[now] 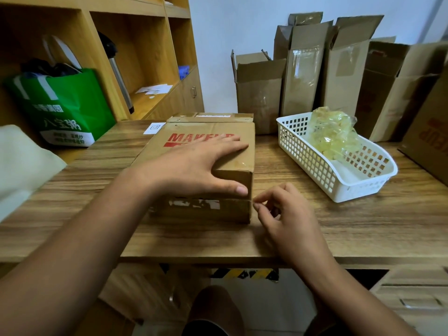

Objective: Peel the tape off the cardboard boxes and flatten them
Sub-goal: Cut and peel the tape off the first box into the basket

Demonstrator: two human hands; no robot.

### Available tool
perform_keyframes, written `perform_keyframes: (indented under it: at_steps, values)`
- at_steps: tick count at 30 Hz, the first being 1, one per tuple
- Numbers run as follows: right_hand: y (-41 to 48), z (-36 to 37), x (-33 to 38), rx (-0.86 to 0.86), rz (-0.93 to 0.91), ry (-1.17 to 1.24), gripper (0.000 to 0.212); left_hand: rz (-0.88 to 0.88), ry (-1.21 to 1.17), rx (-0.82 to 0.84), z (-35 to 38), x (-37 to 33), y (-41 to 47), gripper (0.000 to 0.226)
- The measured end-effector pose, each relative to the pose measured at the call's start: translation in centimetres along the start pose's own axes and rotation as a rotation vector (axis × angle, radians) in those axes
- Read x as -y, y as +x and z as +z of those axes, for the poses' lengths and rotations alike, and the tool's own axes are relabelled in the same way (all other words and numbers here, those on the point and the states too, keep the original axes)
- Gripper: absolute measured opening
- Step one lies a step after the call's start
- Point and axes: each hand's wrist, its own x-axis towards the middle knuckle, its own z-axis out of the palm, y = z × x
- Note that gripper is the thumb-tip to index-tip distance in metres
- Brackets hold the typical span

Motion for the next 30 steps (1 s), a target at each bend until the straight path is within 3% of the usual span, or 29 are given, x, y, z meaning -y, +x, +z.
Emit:
perform_keyframes:
  at_steps: [6, 30]
  values:
    - [0.7, -0.4, -0.7, -0.063, 0.031, -0.011, 0.014, -0.022, 0.146, -0.107, 1.2, 0.1, 0.6, 0.078]
    - [-1.4, 3.1, 1.6, -0.114, 0.011, 0.148, 0.020, -0.120, 0.207, -0.195, 2.4, -1.2, 1.5, 0.077]
